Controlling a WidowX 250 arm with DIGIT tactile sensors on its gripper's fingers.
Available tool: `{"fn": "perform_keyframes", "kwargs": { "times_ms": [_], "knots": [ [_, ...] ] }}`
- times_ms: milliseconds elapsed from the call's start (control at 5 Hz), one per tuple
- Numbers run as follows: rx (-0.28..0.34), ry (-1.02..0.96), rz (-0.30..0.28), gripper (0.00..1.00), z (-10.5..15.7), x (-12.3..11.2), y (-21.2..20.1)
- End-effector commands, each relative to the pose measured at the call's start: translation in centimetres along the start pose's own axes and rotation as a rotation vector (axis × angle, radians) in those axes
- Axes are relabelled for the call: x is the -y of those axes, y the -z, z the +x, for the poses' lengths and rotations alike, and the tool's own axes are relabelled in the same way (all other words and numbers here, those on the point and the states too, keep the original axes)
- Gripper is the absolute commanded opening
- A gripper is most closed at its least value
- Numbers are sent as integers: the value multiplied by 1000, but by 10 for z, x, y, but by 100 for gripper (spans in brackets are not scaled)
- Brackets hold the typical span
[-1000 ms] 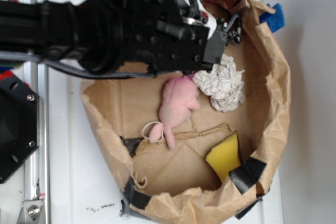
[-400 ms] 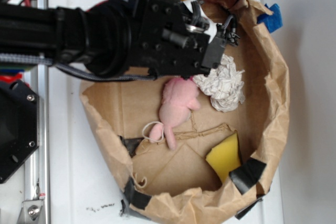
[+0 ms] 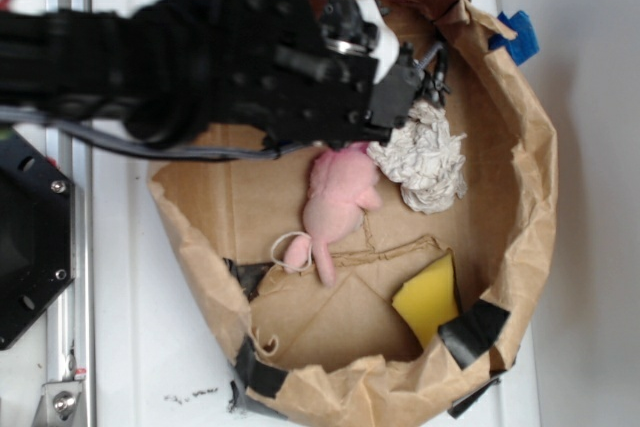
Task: Grab the red paper.
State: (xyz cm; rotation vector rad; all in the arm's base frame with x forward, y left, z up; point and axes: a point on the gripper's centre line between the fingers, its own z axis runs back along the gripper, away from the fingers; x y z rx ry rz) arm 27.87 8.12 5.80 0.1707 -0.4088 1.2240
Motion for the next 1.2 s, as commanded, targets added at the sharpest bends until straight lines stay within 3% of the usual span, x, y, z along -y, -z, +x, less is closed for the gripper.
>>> {"fn": "perform_keyframes", "kwargs": {
  "times_ms": [0, 200, 400, 800, 1000],
  "knots": [
    [-217, 409, -214, 0, -10, -3, -88],
    [-343, 639, -205, 0, -12, -4, -106],
    [-399, 701, -197, 0, -11, 0, -119],
    [-370, 679, -192, 0, -16, 5, -124],
    [-326, 661, -191, 0, -19, 0, -122]
  ]
}}
